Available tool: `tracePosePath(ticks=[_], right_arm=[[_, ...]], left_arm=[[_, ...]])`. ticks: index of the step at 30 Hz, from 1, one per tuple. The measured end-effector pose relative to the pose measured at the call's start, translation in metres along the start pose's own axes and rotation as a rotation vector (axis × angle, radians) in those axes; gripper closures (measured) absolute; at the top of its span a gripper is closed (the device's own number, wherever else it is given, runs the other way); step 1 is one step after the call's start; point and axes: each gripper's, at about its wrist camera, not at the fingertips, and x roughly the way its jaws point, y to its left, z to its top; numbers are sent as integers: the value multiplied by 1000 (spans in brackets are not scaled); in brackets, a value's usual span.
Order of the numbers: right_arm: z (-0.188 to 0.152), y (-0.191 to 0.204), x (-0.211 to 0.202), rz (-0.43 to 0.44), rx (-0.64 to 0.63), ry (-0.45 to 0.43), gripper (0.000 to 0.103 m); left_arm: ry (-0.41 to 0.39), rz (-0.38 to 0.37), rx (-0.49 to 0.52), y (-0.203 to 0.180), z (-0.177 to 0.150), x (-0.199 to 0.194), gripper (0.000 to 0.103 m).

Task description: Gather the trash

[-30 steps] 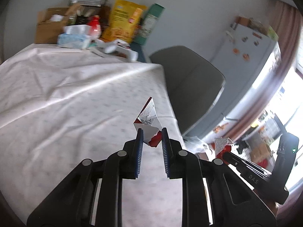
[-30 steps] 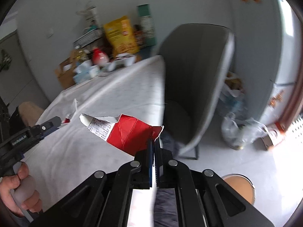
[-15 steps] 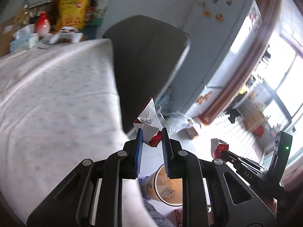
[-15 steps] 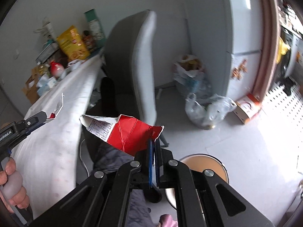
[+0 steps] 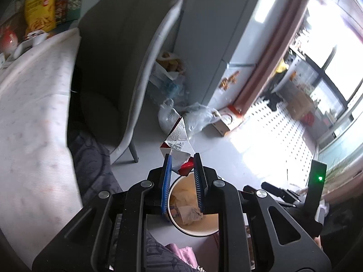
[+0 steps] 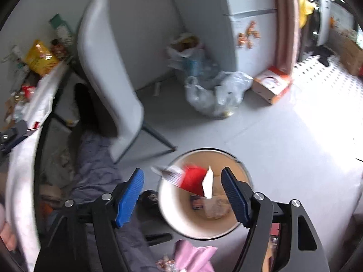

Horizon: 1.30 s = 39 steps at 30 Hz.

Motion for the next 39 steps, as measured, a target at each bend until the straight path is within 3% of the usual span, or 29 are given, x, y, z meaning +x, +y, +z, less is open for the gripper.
tracePosePath(ticks=[2,6,17,18,19,20,22,31,39], right_arm=[[0,-15,1,-4,46,-2,33],[2,-36,-9,-8,80,-41,23],[8,-78,-51,-40,151,-123,20],[8,-80,-53,-43,155,-128,20],[8,-83,-57,-47,160,-135,20],[8,-86,-59,-48,165,-139,20],[8,-89,-60,-48,170,-143,20],[9,-72,-62,-25,136,-147,20],[16,-37,-82,8,66,-177,17]], left_arm=[[14,0,10,-4,0,6,84],[41,-10,38,-18,0,18,84],[143,-81,123,-69,-8,57,80],[137,-75,124,-73,-8,60,71],[134,-73,121,-75,-8,61,25],[116,-68,110,-76,-8,59,6],[67,-57,105,-75,-7,51,6],[54,-38,61,-54,0,34,6],[-6,-28,31,-37,3,2,6]])
